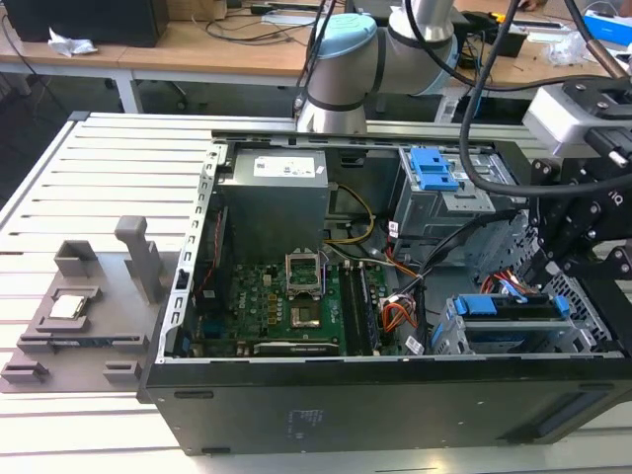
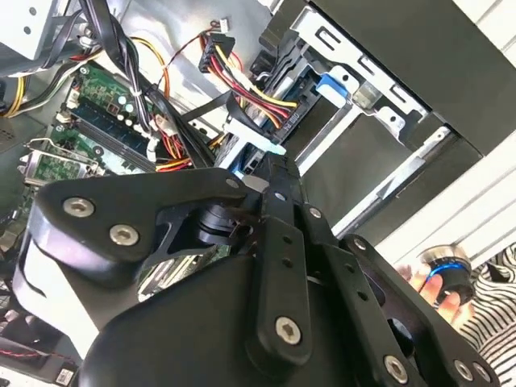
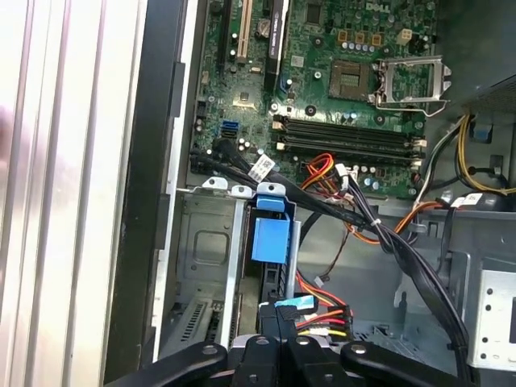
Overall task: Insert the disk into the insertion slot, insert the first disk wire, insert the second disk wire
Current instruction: 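Insert the second disk wire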
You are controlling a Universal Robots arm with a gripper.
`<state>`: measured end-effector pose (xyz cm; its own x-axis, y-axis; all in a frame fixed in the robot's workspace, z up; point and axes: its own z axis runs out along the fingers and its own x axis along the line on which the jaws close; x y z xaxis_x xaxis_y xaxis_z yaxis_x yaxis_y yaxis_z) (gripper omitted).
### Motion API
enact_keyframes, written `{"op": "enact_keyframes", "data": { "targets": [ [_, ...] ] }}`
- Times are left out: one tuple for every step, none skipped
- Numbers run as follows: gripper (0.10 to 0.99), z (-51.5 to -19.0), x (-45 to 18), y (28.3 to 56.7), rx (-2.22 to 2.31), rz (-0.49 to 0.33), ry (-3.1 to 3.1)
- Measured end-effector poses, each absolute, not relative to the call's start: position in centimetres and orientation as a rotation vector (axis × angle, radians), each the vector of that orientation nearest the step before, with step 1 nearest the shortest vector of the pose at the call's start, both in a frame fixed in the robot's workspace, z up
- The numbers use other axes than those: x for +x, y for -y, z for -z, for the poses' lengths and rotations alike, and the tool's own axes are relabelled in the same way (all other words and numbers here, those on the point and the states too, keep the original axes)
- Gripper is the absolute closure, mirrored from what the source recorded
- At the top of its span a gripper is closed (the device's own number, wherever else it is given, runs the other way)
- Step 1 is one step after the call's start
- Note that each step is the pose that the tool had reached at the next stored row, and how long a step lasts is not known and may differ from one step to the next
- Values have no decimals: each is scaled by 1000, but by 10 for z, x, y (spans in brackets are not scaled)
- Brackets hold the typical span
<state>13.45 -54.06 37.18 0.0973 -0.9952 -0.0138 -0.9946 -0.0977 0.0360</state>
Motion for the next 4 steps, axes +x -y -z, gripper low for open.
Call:
{"op": "enact_keyframes", "data": {
  "targets": [
    [980,-372,134,541,2314,53,2098],
    [980,-372,134,541,2314,53,2098],
    [980,-372,134,541,2314,53,2098],
    [980,-372,134,541,2314,53,2098]
  ]
}}
